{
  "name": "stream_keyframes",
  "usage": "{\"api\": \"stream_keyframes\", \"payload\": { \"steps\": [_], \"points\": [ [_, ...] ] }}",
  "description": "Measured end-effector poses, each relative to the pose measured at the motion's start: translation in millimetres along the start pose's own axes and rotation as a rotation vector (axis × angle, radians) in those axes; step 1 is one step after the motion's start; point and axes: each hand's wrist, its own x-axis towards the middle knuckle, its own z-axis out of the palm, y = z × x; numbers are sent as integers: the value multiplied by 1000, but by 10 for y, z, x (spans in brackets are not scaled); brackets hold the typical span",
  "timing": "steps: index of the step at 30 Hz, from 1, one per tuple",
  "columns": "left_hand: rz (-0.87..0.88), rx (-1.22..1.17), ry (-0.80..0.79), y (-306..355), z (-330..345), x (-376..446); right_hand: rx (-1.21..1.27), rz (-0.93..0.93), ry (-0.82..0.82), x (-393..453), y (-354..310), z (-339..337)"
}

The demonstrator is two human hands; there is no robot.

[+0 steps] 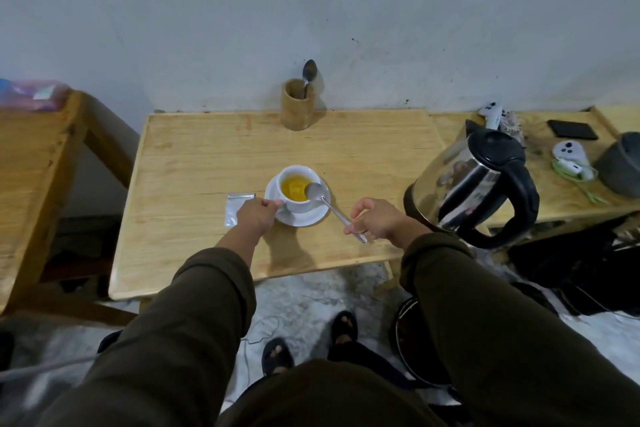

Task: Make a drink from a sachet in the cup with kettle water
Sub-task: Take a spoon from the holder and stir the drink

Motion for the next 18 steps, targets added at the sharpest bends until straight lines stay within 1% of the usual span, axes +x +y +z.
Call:
{"api": "stream_keyframes", "payload": {
  "steps": [6, 10, 12, 18],
  "points": [
    [43, -145, 87, -102, 88, -75, 250, 81, 67, 198, 316, 58],
    [40, -206, 146, -159, 157, -115, 312, 146, 151, 434, 389, 93],
    [22, -242, 171, -174, 192, -143, 294, 165, 194, 570, 423, 106],
    [-14, -300, 267, -148, 352, -184, 270, 147, 97, 873, 562, 81]
  ]
}}
